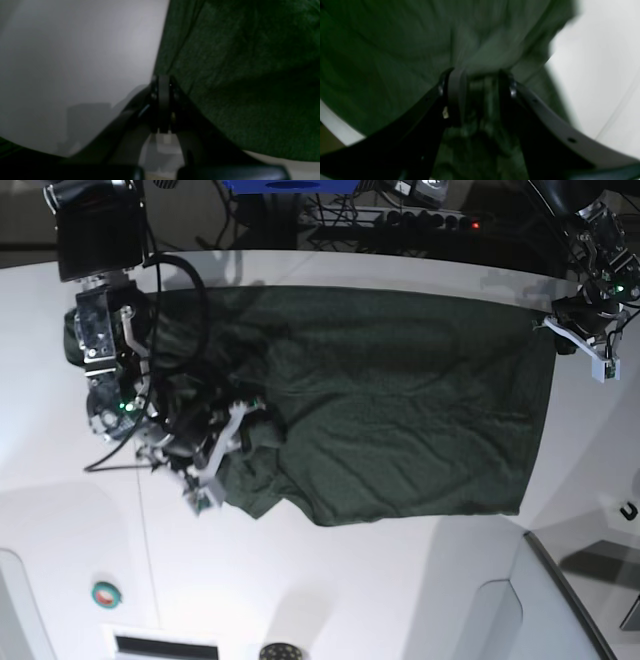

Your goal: Layout the t-shirt on the table in an organized manner, then fold the t-shirt properly

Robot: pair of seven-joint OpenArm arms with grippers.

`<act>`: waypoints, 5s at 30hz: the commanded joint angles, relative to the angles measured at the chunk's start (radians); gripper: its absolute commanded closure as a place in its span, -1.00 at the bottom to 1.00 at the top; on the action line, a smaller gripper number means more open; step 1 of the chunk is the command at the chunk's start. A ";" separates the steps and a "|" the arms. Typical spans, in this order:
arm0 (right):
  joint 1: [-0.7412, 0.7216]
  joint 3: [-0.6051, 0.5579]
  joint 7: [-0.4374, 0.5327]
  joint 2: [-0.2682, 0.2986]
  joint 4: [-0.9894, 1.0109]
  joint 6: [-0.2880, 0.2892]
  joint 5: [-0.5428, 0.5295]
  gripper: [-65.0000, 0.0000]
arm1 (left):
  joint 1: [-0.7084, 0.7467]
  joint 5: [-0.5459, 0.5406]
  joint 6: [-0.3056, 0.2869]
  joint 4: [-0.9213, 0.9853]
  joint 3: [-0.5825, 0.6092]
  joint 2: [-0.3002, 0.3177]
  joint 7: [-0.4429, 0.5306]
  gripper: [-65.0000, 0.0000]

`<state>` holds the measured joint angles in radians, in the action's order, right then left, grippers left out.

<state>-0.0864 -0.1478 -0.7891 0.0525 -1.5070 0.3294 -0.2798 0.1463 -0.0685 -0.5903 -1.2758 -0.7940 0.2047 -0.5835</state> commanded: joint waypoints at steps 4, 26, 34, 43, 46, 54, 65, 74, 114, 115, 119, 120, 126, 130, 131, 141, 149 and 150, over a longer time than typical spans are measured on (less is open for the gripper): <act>-0.138 0.006 0.084 0.002 0.036 0.001 -0.005 0.35 | -0.004 -0.007 0.002 -0.014 -0.005 0.019 0.018 1.00; -0.504 0.007 0.388 -0.029 0.963 -0.102 0.058 0.84 | 0.020 -0.009 0.002 -0.015 -0.009 0.019 0.018 1.00; -0.484 0.007 0.391 -0.021 0.877 -0.108 -0.020 1.00 | 0.023 -0.009 0.002 -0.015 -0.009 0.019 0.018 1.00; -0.375 0.007 0.313 0.010 0.507 -0.112 -0.066 1.00 | 0.025 -0.009 0.002 -0.015 -0.011 0.028 0.018 1.00; -0.333 0.007 0.310 0.011 0.389 -0.112 -0.068 1.00 | 0.022 -0.009 0.002 -0.015 -0.011 0.028 0.018 1.00; -0.276 0.000 0.303 0.007 0.158 -0.106 -0.068 1.00 | 0.020 -0.009 0.002 -0.015 -0.011 0.031 0.018 1.00; -0.123 -0.100 0.182 -0.055 -0.077 0.009 -0.068 1.00 | 0.023 -0.014 0.002 -0.023 -0.017 0.066 0.018 1.00; 0.055 -0.324 0.182 -0.056 -0.093 0.009 -0.068 0.98 | 0.017 -0.017 -0.004 -0.025 -0.127 0.103 -0.083 1.00; -0.118 0.004 0.188 -0.127 0.425 -0.126 -0.190 0.25 | 0.052 -0.017 -0.004 -0.025 -0.130 0.108 -0.077 1.00; -0.123 0.006 0.188 -0.127 0.431 -0.126 -0.190 0.25 | 0.052 -0.017 -0.004 -0.025 -0.130 0.108 -0.077 1.00; -0.131 0.006 0.188 -0.127 0.438 -0.126 -0.190 0.25 | 0.074 -0.018 -0.004 -0.029 -0.130 0.108 -0.077 1.00; -0.131 0.006 0.188 -0.127 0.438 -0.126 -0.190 0.25 | 0.075 -0.018 -0.004 -0.040 -0.130 0.108 -0.077 1.00; -0.141 0.007 0.199 -0.130 0.469 -0.126 -0.190 0.25 | 0.102 -0.018 -0.004 -0.101 -0.130 0.103 -0.077 1.00; -0.154 0.007 0.245 -0.130 0.537 -0.126 -0.192 0.25 | 0.102 -0.018 -0.004 -0.101 -0.130 0.103 -0.077 1.00; -0.154 0.007 0.247 -0.130 0.537 -0.126 -0.192 0.26 | 0.102 -0.018 -0.004 -0.101 -0.130 0.103 -0.077 1.00; -0.134 0.003 0.244 -0.151 0.472 -0.125 -0.192 0.27 | 0.102 -0.018 -0.004 -0.095 -0.130 0.103 -0.077 1.00; -0.138 0.001 0.244 -0.151 0.469 -0.125 -0.192 0.69 | 0.102 -0.018 -0.004 -0.094 -0.130 0.105 -0.077 1.00; -0.138 0.003 0.244 -0.151 0.469 -0.129 -0.192 0.60 | 0.102 -0.018 -0.004 -0.094 -0.130 0.105 -0.077 1.00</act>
<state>-0.2012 -0.1440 -0.5602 -0.0937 -1.0218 0.1978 -0.4610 0.2474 -0.0799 -0.5995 -1.3567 -0.9169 0.2859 -0.6739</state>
